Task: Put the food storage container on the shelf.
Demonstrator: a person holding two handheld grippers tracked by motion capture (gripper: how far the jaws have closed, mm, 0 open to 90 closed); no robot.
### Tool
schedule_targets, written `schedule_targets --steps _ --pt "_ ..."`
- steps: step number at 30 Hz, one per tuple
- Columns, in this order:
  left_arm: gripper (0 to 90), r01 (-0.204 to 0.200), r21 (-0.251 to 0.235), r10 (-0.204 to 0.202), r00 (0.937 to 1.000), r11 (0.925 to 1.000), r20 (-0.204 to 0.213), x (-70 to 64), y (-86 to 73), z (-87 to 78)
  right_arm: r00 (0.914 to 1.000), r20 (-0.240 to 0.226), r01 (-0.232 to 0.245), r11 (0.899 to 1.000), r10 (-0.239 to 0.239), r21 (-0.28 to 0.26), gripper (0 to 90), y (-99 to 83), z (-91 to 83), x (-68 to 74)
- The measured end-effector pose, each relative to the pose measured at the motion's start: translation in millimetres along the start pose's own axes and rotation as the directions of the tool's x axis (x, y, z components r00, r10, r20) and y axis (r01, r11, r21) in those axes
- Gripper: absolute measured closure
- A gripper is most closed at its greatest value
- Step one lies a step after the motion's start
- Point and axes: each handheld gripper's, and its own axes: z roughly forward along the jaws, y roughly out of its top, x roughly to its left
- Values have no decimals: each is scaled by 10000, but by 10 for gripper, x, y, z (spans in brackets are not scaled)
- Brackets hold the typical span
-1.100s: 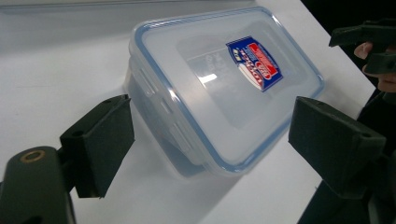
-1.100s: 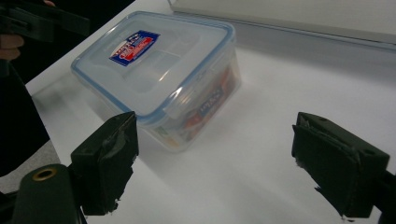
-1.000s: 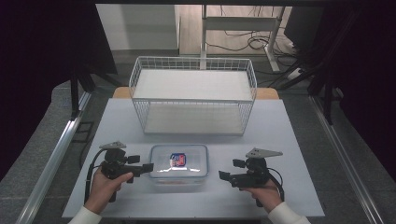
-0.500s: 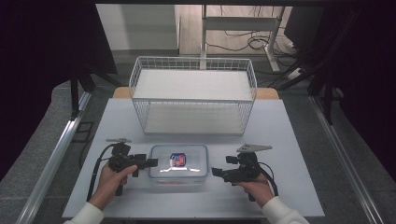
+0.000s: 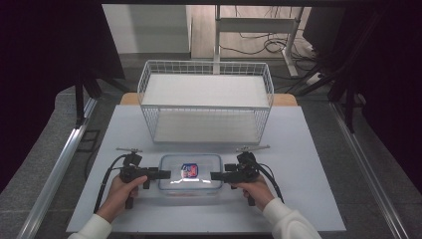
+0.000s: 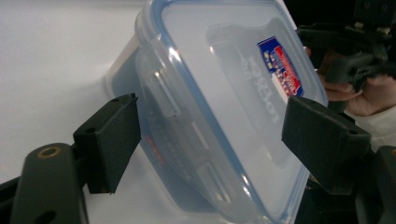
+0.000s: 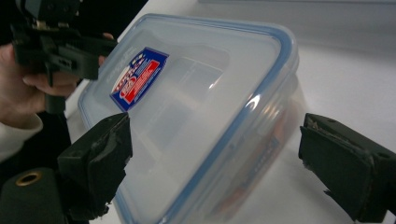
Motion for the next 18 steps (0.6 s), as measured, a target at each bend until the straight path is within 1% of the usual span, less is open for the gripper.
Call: schedule_targets --steps 3,5,6,8,10,11,14,16,18 --pt "208 47 21 -47 10000 10000 -42 16 -5 0 9990 -267 -360 9992 364 144 111 14 68 -41" --pt "223 82 0 -82 10000 10000 48 19 -11 -2 9974 -410 -585 9979 596 275 129 14 104 -51" --pt "231 74 26 -74 10000 10000 62 14 -13 -2 9971 -452 -607 9977 620 298 138 13 117 -54" --pt "256 60 32 -60 9999 10000 131 1 -17 -2 9973 -276 -665 9972 674 329 164 14 126 -51" --pt "269 46 -36 -46 10000 10000 59 -12 -20 -7 9956 -282 -889 9955 898 337 197 17 116 -57" --pt "283 57 -84 -57 10000 9999 8 -16 -19 -14 9931 -295 -1125 9930 1136 358 228 21 99 -67" --pt "302 244 -123 -244 9997 9996 -42 -22 -21 -18 9882 -299 -1490 9878 1504 448 295 25 55 -71" --pt "313 339 -148 -338 9994 9993 22 -16 -27 -32 9868 -299 -1577 9863 1592 479 358 28 23 -61" --pt "354 454 -226 -450 9989 9987 159 -9 -37 -67 9840 -314 -1738 9836 1754 480 395 31 -13 -55"
